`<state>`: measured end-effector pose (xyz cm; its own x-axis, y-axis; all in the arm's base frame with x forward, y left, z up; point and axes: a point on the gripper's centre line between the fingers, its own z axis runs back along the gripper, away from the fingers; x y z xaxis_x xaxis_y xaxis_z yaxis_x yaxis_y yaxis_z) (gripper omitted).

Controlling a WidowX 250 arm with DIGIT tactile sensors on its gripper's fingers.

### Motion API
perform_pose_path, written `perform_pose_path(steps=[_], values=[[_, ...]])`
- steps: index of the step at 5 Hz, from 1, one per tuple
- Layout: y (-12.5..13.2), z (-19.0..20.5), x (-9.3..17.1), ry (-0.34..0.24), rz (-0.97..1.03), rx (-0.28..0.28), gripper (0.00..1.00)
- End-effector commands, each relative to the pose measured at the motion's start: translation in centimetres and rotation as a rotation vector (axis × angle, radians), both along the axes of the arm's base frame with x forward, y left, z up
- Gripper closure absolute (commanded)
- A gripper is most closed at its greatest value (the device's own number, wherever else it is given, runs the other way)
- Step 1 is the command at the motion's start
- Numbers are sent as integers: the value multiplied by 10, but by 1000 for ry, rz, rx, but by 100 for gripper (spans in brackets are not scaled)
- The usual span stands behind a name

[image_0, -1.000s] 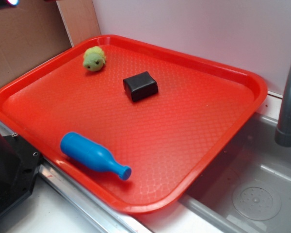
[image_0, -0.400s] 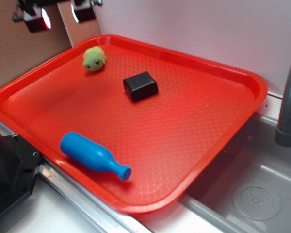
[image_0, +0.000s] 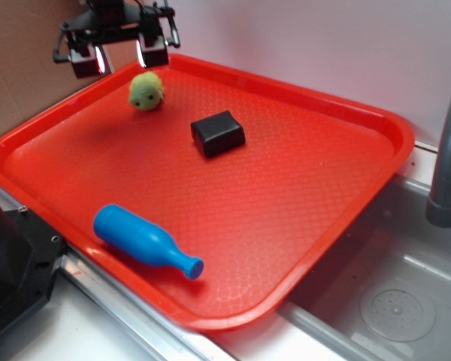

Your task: Grab the green animal.

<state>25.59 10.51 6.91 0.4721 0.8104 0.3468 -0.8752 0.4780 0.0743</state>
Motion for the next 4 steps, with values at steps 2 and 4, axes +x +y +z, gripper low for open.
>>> perform_pose_path(steps=[2,4], values=[[32,-32,28,-104,11,28,0],[31,-42,26,-84,25,15,100]])
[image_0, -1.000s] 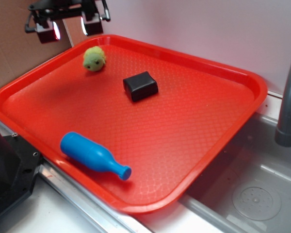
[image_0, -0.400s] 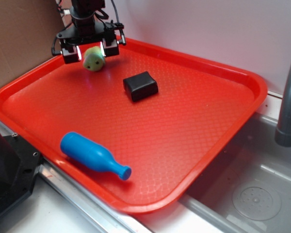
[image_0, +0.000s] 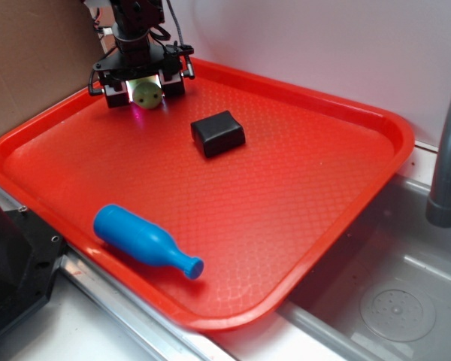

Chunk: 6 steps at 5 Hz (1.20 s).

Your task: Grab the green animal.

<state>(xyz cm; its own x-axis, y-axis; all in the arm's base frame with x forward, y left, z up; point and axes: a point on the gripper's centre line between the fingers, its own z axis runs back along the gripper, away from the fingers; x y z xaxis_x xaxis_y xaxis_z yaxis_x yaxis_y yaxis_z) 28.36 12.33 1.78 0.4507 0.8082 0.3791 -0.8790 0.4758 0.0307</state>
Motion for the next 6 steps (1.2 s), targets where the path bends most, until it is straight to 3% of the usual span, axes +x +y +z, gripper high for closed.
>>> perform_pose_path(steps=[1,2,3,6], values=[[12,15,-5,-30,25,-14,100],[2,37,-6,29,-138,-10,100],[-17,64,-19,53,-276,10,100],[-93,127,-64,200,-732,-138,100]])
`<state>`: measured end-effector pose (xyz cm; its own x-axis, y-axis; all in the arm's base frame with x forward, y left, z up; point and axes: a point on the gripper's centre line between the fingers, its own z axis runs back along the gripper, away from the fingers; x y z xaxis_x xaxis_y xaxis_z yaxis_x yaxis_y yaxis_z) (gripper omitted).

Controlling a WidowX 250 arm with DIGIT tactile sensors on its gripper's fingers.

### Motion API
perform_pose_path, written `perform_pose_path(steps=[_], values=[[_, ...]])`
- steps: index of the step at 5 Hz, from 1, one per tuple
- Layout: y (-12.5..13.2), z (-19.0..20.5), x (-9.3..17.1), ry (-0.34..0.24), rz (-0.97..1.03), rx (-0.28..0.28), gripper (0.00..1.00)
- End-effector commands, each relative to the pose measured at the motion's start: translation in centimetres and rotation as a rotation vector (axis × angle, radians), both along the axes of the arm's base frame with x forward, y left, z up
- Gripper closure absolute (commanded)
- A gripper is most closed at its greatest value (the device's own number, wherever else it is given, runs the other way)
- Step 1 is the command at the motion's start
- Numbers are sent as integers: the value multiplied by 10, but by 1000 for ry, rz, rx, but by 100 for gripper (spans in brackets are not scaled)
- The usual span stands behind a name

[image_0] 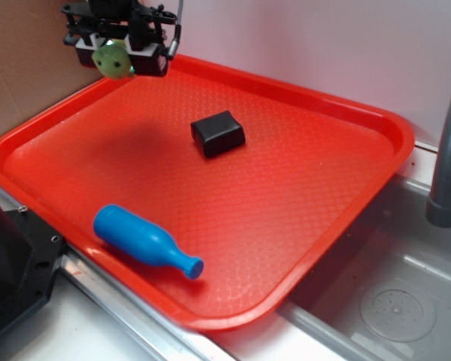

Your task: Grab the green animal.

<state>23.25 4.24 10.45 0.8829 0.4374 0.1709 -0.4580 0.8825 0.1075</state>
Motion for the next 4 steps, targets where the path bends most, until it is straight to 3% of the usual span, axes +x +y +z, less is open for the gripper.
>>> perform_pose_path(steps=[1,3,4], values=[[-30,64,-34,57,-254,-143,100],[-47,78,-66,61,-368,-181,100],[-44,73,-62,86,-332,-180,100]])
